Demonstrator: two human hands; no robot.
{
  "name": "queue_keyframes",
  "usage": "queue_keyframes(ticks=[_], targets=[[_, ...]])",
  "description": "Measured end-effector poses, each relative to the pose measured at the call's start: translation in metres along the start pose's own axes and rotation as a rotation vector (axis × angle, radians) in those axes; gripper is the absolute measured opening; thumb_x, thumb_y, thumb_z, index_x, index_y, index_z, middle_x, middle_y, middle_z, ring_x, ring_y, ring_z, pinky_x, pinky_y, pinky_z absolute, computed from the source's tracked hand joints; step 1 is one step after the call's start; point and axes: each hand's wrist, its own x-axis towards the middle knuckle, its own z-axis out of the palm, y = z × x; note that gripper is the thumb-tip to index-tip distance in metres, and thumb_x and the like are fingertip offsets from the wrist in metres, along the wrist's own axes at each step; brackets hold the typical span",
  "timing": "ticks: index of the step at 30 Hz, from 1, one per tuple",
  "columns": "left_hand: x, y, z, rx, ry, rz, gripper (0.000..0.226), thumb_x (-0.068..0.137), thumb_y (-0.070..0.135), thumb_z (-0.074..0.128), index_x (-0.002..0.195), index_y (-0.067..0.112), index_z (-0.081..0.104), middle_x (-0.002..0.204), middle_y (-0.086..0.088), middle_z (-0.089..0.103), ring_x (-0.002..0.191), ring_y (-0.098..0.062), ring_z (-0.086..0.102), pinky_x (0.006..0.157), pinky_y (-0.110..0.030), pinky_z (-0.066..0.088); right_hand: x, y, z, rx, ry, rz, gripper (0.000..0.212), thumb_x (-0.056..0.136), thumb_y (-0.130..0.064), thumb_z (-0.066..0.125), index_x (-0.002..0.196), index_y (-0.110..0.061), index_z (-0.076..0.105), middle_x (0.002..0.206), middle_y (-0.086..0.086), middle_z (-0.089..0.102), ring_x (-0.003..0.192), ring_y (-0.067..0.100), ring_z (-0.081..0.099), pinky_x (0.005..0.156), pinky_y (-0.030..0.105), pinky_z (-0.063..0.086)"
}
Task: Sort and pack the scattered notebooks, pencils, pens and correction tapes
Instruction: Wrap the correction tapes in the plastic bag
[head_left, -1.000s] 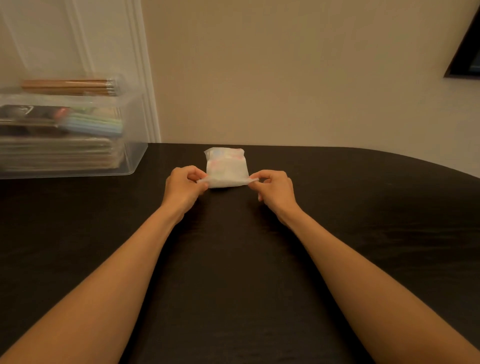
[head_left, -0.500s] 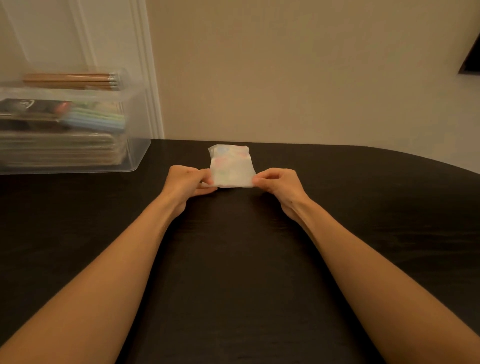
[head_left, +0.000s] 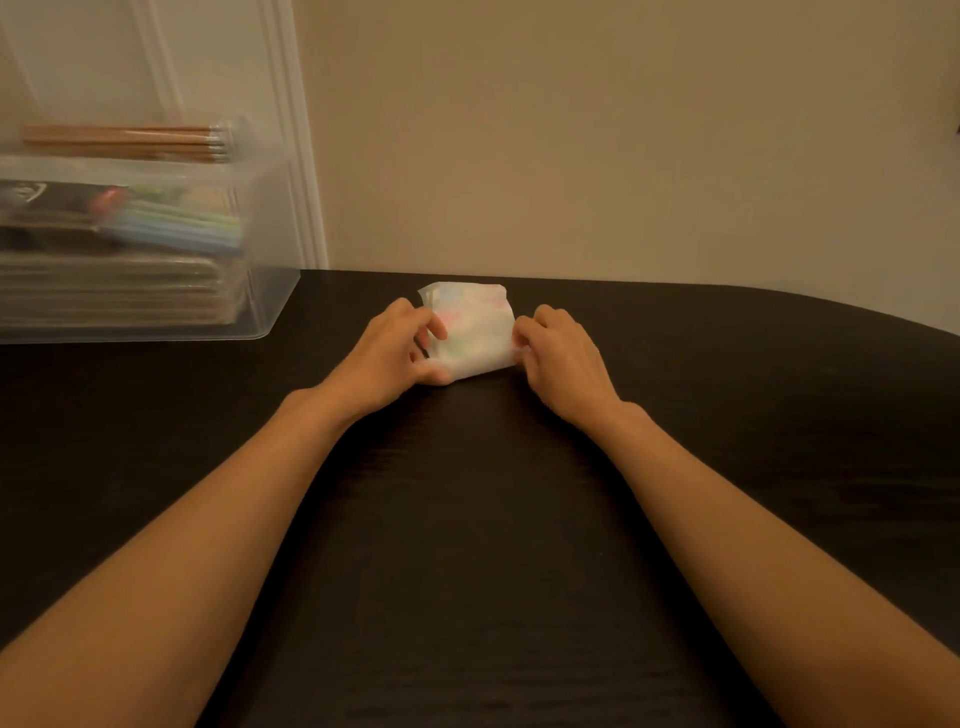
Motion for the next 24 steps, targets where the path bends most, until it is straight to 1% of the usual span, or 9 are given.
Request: queue_keyframes(ticks=[4, 7, 9, 11, 14, 16, 19, 21, 24], targets=[[0.003, 0.0, 0.001, 0.183, -0.007, 0.146, 0.018, 0.08, 0.019, 0.07, 0.09, 0.018, 0.055, 0.105, 0.005, 0.036, 0.085, -0.01, 0.044, 0.078, -0.02, 0.038, 0.005, 0.002, 0.001, -0.064, 0.048, -0.028, 0.012, 0.09, -0.003, 0.047, 0.099, -0.009, 0.049, 0.089, 0.003, 0.037, 0.074, 0.017, 0.036, 0.064, 0.027, 0.028], [0.004, 0.007, 0.004, 0.299, -0.004, 0.219, 0.01, 0.087, 0.017, 0.061, 0.094, 0.012, 0.056, 0.116, -0.003, 0.041, 0.096, -0.016, 0.048, 0.082, -0.025, 0.043, 0.007, 0.003, 0.004, -0.034, 0.067, 0.043, 0.006, 0.092, -0.007, 0.046, 0.092, -0.012, 0.045, 0.086, 0.002, 0.039, 0.068, 0.016, 0.038, 0.059, 0.027, 0.028], [0.005, 0.015, 0.007, 0.347, 0.007, 0.221, 0.01, 0.09, 0.012, 0.056, 0.097, 0.006, 0.058, 0.117, -0.009, 0.046, 0.096, -0.021, 0.053, 0.083, -0.032, 0.049, 0.008, 0.005, 0.007, 0.013, 0.052, 0.166, 0.014, 0.095, -0.017, 0.047, 0.082, -0.014, 0.042, 0.077, 0.002, 0.044, 0.063, 0.016, 0.041, 0.054, 0.028, 0.033], [0.005, 0.022, 0.01, 0.371, 0.017, 0.224, 0.011, 0.091, 0.009, 0.051, 0.097, 0.002, 0.058, 0.113, -0.012, 0.05, 0.091, -0.022, 0.055, 0.08, -0.035, 0.05, 0.011, 0.006, 0.006, 0.124, 0.004, 0.365, 0.028, 0.094, -0.026, 0.05, 0.07, -0.011, 0.05, 0.067, 0.003, 0.05, 0.06, 0.018, 0.048, 0.057, 0.034, 0.044], [0.004, 0.031, 0.017, 0.416, 0.012, 0.253, 0.014, 0.094, 0.007, 0.045, 0.099, 0.0, 0.056, 0.111, -0.013, 0.051, 0.085, -0.025, 0.056, 0.075, -0.038, 0.05, 0.011, 0.007, 0.002, 0.387, -0.048, 0.6, 0.034, 0.089, -0.021, 0.053, 0.059, -0.008, 0.062, 0.053, 0.002, 0.059, 0.053, 0.016, 0.058, 0.063, 0.029, 0.049], [0.004, 0.038, 0.024, 0.456, -0.006, 0.294, 0.015, 0.094, 0.007, 0.043, 0.099, 0.0, 0.055, 0.109, -0.014, 0.05, 0.082, -0.026, 0.055, 0.072, -0.039, 0.048, 0.012, 0.005, -0.006, 0.723, -0.092, 0.763, 0.029, 0.087, -0.017, 0.049, 0.067, -0.005, 0.067, 0.052, 0.005, 0.066, 0.051, 0.014, 0.064, 0.062, 0.024, 0.053], [0.005, 0.047, 0.034, 0.516, -0.026, 0.386, 0.014, 0.095, 0.007, 0.042, 0.098, 0.001, 0.054, 0.107, -0.012, 0.05, 0.075, -0.017, 0.045, 0.062, -0.028, 0.036, 0.011, 0.006, -0.019, 1.18, -0.197, 0.929, 0.025, 0.089, -0.022, 0.05, 0.082, -0.001, 0.062, 0.061, 0.012, 0.07, 0.057, 0.019, 0.07, 0.052, 0.021, 0.055], [0.004, 0.05, 0.04, 0.529, -0.041, 0.449, 0.014, 0.096, 0.008, 0.042, 0.099, 0.003, 0.054, 0.107, -0.011, 0.051, 0.077, -0.012, 0.041, 0.064, -0.023, 0.03, 0.01, 0.008, -0.024, 1.225, -0.253, 0.952, 0.022, 0.089, -0.023, 0.059, 0.093, 0.0, 0.06, 0.065, 0.013, 0.071, 0.06, 0.019, 0.071, 0.049, 0.021, 0.054], [0.0, 0.052, 0.047, 0.534, -0.052, 0.525, 0.014, 0.097, 0.008, 0.04, 0.102, 0.004, 0.053, 0.106, -0.01, 0.051, 0.079, -0.01, 0.038, 0.066, -0.022, 0.029, 0.01, 0.008, -0.024, 1.187, -0.253, 0.979, 0.029, 0.087, -0.01, 0.063, 0.113, 0.002, 0.056, 0.081, 0.012, 0.067, 0.06, 0.016, 0.07, 0.047, 0.02, 0.054]])
